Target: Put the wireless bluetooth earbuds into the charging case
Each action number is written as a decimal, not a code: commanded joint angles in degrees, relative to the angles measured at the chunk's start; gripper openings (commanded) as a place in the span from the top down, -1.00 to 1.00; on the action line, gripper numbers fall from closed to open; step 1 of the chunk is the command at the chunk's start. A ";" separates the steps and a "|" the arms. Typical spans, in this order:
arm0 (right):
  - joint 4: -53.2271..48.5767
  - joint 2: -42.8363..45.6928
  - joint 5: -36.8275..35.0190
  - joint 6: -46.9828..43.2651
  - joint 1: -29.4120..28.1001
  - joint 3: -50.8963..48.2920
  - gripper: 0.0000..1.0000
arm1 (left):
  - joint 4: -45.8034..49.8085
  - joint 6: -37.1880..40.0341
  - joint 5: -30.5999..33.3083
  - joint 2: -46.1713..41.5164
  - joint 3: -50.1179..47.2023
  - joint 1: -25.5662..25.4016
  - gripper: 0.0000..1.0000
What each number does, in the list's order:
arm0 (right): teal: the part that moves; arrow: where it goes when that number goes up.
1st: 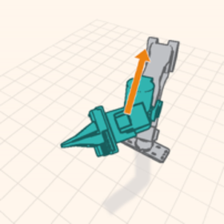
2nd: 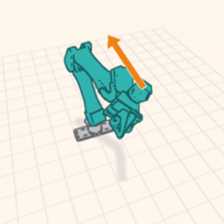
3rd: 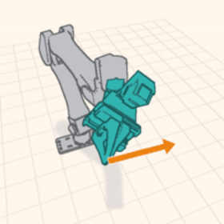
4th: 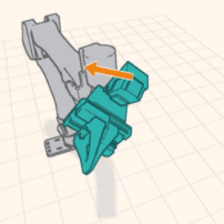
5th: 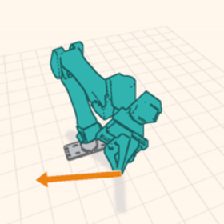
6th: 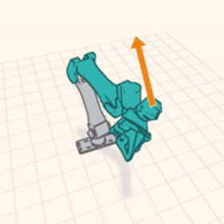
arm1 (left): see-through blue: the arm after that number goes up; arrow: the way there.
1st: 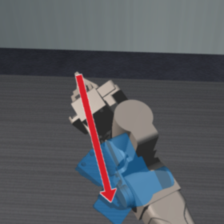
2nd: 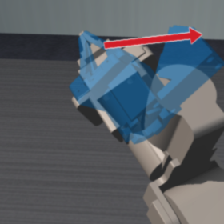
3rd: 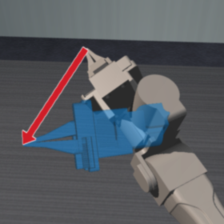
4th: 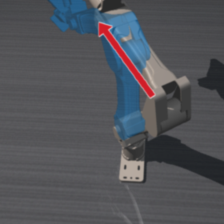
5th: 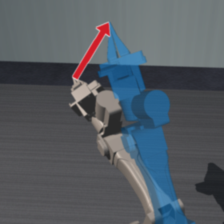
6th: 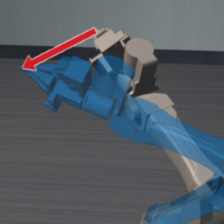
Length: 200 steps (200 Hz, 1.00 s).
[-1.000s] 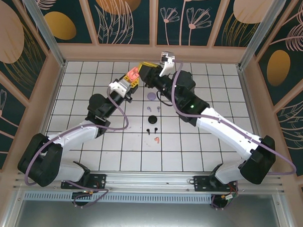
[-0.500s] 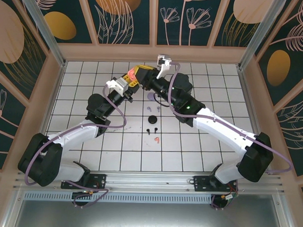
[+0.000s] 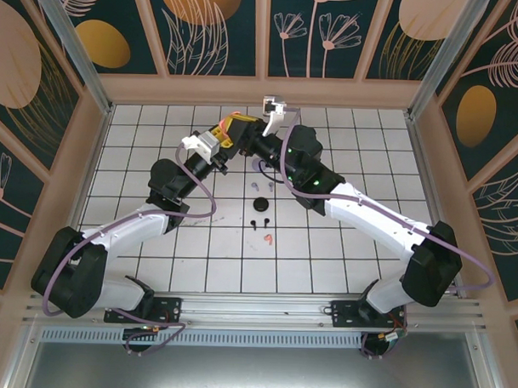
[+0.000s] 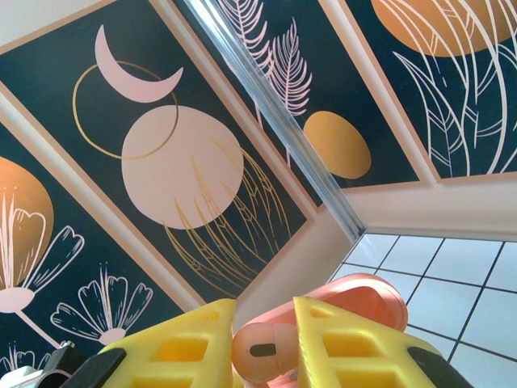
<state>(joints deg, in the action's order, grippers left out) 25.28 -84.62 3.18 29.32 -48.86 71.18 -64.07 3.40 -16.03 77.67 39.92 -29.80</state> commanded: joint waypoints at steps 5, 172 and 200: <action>2.89 -1.27 1.91 1.01 -0.40 -0.16 0.56 | -1.27 -0.66 -0.84 0.25 1.87 -0.34 1.00; -2.65 -2.48 -3.79 -6.26 -3.16 -1.88 0.64 | -0.31 -0.78 -0.76 -1.35 2.85 -0.32 1.00; -2.95 -2.35 -5.25 -6.28 -3.17 -2.40 0.65 | -0.20 -0.82 -0.84 -1.45 3.09 -0.34 1.00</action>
<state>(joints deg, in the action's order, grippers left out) 26.52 -85.45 -1.61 24.69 -50.72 69.69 -61.21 3.31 -15.99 77.69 39.99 -29.76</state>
